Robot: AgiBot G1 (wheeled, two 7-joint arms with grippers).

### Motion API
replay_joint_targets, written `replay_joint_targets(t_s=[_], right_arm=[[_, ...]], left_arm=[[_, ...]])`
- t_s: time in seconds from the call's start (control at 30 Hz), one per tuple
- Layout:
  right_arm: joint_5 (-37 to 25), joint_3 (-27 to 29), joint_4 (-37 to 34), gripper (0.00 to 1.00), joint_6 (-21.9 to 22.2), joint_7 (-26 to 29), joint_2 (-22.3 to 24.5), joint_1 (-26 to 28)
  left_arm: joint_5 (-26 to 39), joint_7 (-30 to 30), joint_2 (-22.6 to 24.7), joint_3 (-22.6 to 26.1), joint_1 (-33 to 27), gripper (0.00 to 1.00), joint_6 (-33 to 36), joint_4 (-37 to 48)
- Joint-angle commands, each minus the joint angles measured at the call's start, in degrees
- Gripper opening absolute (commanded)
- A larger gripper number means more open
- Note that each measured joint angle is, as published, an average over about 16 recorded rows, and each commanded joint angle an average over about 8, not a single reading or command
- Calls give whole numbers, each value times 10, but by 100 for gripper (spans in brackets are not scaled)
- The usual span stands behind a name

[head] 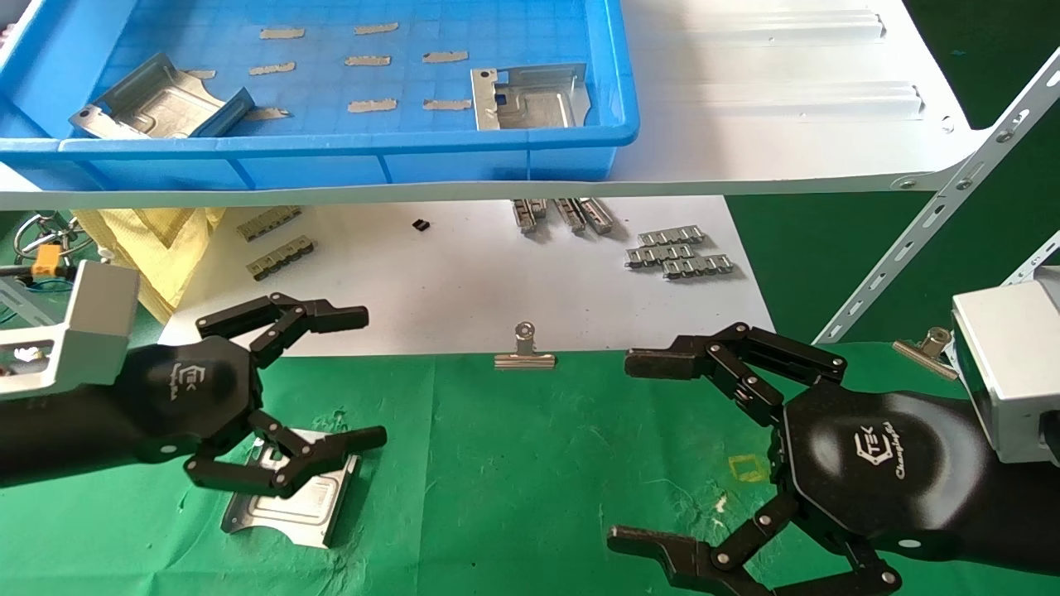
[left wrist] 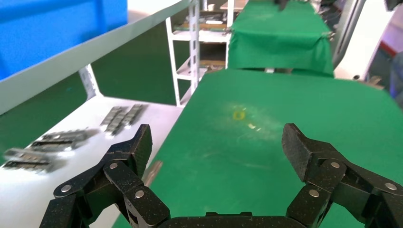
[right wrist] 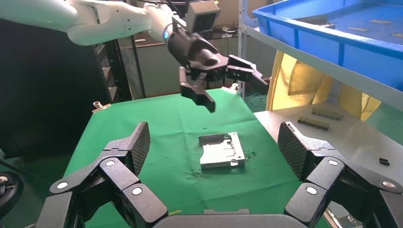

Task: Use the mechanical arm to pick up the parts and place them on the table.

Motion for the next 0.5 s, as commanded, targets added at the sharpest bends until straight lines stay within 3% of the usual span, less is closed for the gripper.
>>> replay_joint_targets(t_s=[0.03,0.5], right_arm=[[0,0,0,100,0,0,0,0],[0,0,0,100,0,0,0,0]], left_arm=[[-4,-15,-5,-11,12,100,-2,-23],[-34,-122,-38,-93,93,100,-16,-189]])
